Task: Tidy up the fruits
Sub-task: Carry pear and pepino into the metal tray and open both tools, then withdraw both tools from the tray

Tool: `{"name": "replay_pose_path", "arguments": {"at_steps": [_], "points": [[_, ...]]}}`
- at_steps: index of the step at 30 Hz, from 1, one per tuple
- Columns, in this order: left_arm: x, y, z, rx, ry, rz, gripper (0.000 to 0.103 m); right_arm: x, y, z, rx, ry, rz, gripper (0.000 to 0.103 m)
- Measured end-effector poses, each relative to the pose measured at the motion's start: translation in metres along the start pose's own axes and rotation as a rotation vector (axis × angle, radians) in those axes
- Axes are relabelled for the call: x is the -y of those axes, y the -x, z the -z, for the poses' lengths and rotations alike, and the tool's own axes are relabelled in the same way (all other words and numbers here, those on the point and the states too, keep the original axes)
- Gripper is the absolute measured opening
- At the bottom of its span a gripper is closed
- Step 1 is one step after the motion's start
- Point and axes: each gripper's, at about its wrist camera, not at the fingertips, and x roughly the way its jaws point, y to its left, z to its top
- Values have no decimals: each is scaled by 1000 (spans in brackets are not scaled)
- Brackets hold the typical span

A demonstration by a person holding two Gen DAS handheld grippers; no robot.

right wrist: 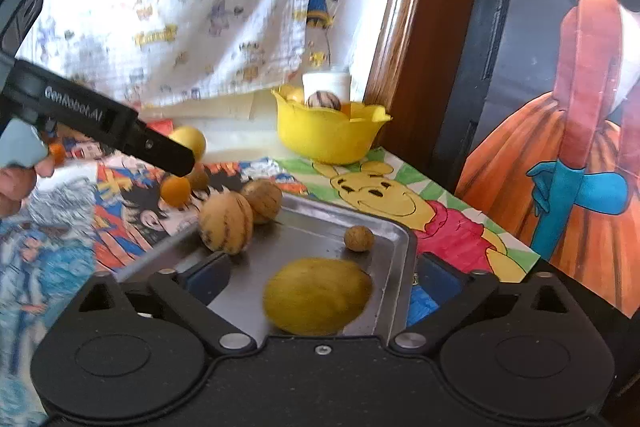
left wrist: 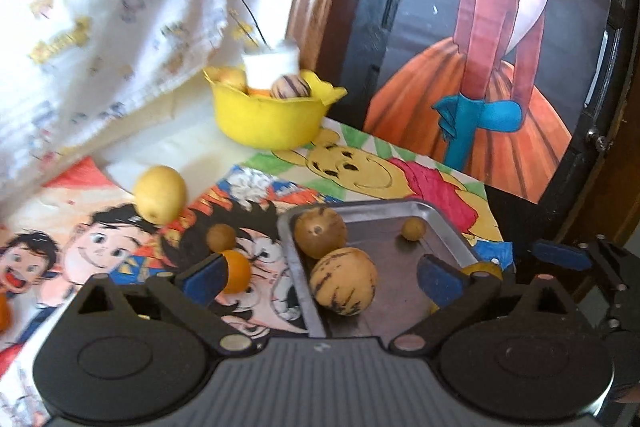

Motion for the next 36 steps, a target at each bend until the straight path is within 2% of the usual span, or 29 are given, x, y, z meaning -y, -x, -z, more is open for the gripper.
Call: {"name": "replay_pose_path", "arguments": {"at_steps": [6, 12, 17, 25, 36], "points": [[-1, 42, 16, 67, 11, -59, 103, -14, 44, -7, 61, -61, 5, 102], [-10, 84, 32, 75, 48, -84, 103, -32, 87, -16, 96, -113, -4, 102], [-17, 120, 46, 83, 21, -125, 103, -53, 114, -18, 96, -141, -34, 102], [-35, 164, 68, 88, 15, -169, 103, -85, 134, -10, 60, -186, -62, 102], [-75, 188, 99, 41, 66, -238, 103, -122, 133, 2, -16, -205, -127, 102]]}}
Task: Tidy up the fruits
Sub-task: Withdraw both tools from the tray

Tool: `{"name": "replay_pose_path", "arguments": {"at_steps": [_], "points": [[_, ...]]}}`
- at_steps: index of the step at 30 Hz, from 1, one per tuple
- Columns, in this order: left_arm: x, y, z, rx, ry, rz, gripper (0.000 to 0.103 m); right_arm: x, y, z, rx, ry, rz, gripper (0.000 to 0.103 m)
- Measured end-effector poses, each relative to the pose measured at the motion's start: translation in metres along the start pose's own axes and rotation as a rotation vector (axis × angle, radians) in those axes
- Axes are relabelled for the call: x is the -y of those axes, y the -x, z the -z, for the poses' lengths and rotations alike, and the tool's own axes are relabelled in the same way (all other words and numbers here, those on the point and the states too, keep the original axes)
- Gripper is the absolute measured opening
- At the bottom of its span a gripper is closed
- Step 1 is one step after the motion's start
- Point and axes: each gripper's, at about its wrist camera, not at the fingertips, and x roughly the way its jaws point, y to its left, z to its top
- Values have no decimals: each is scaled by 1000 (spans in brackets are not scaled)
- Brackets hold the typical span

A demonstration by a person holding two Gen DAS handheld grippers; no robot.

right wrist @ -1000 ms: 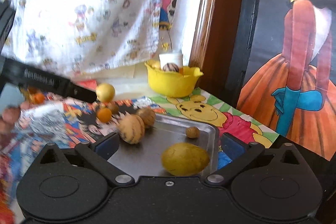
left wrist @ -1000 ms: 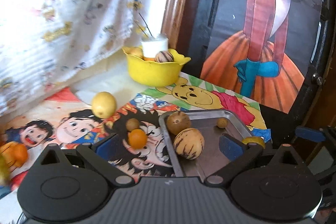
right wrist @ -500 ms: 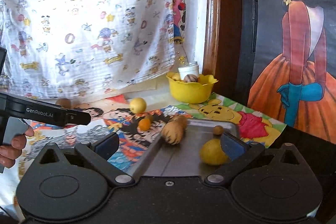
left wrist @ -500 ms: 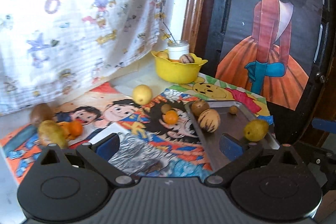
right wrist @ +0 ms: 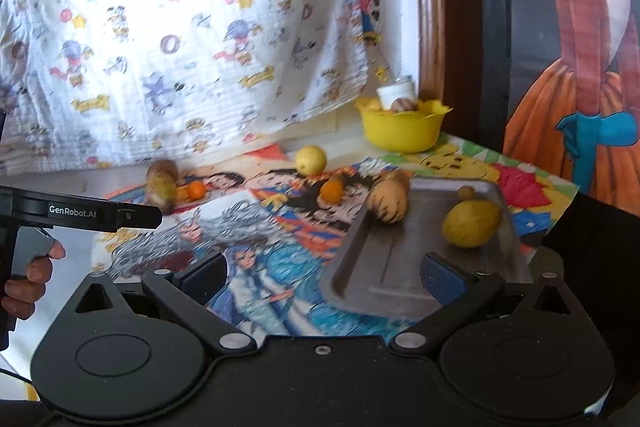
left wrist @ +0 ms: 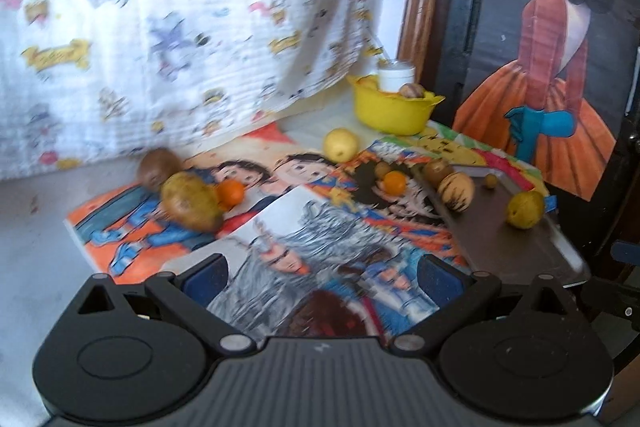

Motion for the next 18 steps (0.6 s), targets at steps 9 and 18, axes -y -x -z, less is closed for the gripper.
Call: {"name": "replay_pose_path", "arguments": {"at_steps": [9, 18], "points": [[-34, -8, 8, -65, 14, -72, 103, -22, -21, 9, -75, 35, -63, 102], [-54, -19, 5, -93, 8, -118, 103, -42, -48, -1, -113, 138, -131, 102]]}}
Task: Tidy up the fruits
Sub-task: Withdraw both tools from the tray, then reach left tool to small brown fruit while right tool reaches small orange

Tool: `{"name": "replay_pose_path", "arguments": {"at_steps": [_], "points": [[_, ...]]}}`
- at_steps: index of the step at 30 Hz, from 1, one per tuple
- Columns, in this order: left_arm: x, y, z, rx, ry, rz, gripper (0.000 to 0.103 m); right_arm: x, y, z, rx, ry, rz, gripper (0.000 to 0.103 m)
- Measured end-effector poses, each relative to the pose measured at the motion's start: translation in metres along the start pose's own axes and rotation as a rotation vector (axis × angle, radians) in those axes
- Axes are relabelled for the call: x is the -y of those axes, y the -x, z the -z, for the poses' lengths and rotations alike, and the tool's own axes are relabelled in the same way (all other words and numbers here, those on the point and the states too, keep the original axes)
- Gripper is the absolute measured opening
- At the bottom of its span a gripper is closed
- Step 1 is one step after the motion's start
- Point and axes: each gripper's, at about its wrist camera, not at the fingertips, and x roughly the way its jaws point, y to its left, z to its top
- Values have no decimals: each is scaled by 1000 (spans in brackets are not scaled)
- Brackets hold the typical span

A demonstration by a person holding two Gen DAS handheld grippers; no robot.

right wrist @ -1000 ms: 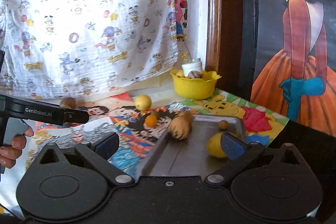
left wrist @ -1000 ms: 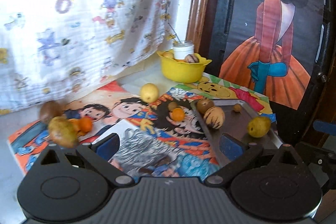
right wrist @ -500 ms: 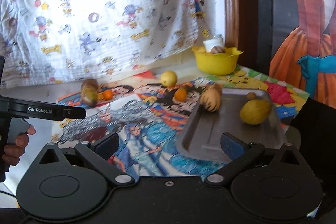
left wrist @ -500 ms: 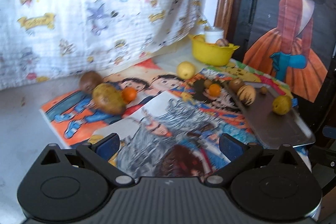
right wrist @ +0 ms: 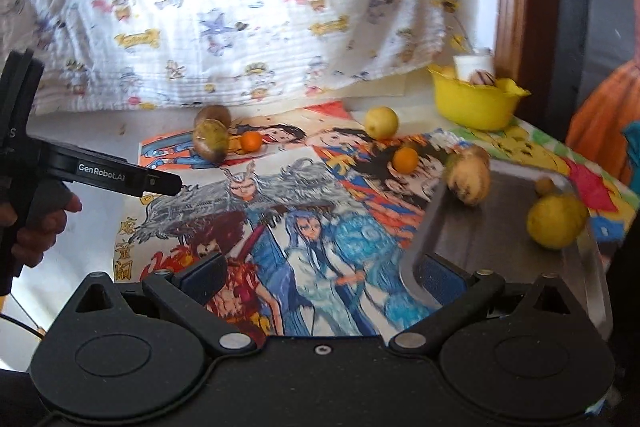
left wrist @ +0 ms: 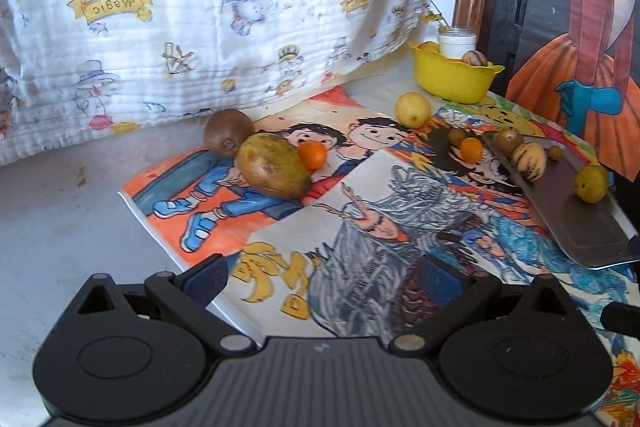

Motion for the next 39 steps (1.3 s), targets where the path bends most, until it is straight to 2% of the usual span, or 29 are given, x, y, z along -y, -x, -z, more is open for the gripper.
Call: {"name": "replay_pose_path", "arguments": {"at_steps": [7, 14, 19, 26, 29, 33, 36, 39], "points": [[-12, -7, -6, -5, 4, -24, 103, 0, -14, -17, 9, 49, -11, 102], [-8, -13, -28, -6, -51, -26, 103, 2, -26, -33, 1, 114, -18, 102], [1, -9, -72, 12, -81, -13, 103, 17, -16, -63, 39, 159, -9, 102], [29, -10, -162, 66, -132, 47, 103, 50, -1, -124, 113, 234, 19, 102], [48, -26, -192, 59, -182, 48, 103, 62, -15, -143, 95, 263, 36, 102], [74, -65, -214, 2, -259, 31, 103, 73, -46, -153, 36, 294, 51, 102], [79, -92, -223, -16, -259, 57, 103, 80, -63, -152, 38, 301, 67, 102], [82, -118, -224, -32, -240, 102, 103, 86, -81, -144, 26, 274, 37, 102]]}}
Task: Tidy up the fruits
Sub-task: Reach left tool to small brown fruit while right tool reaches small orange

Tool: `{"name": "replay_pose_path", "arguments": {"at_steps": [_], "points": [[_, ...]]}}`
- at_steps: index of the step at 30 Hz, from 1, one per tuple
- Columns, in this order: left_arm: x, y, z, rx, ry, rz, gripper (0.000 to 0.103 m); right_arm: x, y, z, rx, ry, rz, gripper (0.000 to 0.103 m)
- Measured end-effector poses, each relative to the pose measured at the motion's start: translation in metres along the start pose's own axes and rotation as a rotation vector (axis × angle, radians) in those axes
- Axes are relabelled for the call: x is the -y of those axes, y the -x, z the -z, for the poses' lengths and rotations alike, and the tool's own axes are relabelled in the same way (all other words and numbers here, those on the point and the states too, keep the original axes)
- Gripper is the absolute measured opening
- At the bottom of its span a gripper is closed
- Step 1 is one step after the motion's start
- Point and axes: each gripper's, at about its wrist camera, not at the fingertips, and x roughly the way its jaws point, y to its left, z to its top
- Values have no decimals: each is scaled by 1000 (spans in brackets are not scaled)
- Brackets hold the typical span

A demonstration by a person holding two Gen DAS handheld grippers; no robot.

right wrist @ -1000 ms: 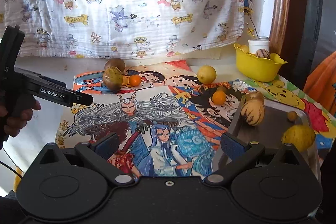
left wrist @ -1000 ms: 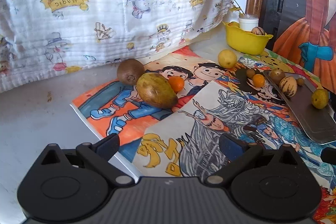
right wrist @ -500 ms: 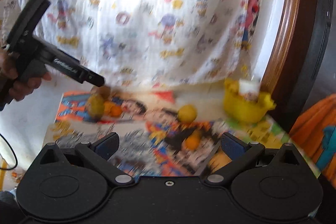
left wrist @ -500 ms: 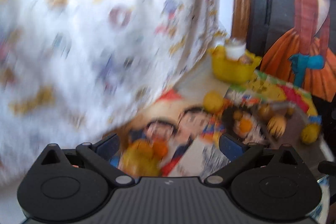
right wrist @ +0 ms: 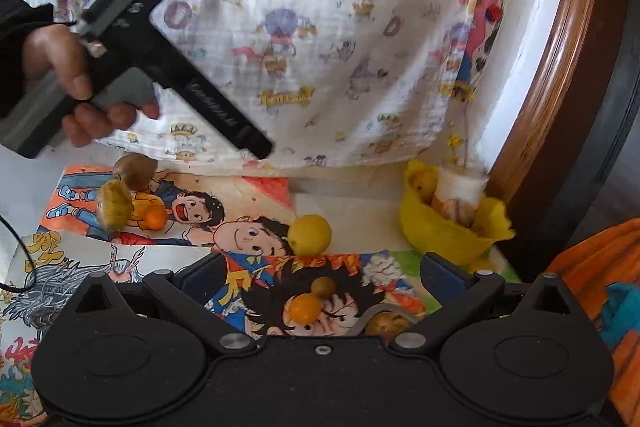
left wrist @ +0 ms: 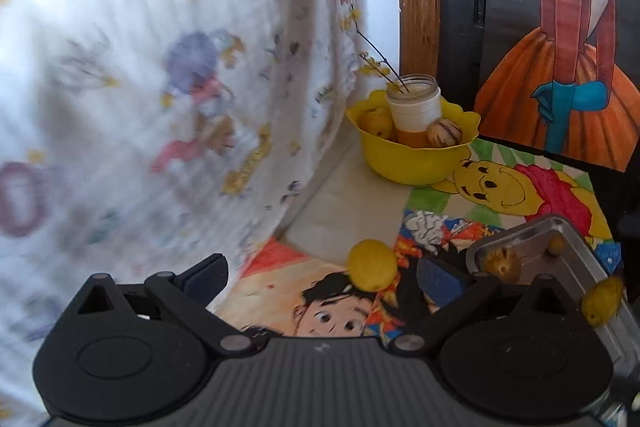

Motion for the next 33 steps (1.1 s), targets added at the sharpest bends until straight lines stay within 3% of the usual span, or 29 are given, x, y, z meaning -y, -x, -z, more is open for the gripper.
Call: {"name": "replay_pose_path", "arguments": {"at_steps": [12, 21, 33], "points": [[2, -80, 11, -65, 35, 95, 103, 5, -59, 33, -73, -33, -47, 102], [10, -87, 15, -78, 50, 250, 103, -2, -87, 49, -131, -22, -70, 87], [5, -115, 28, -283, 342, 392, 99, -6, -102, 58, -143, -125, -30, 75]]}}
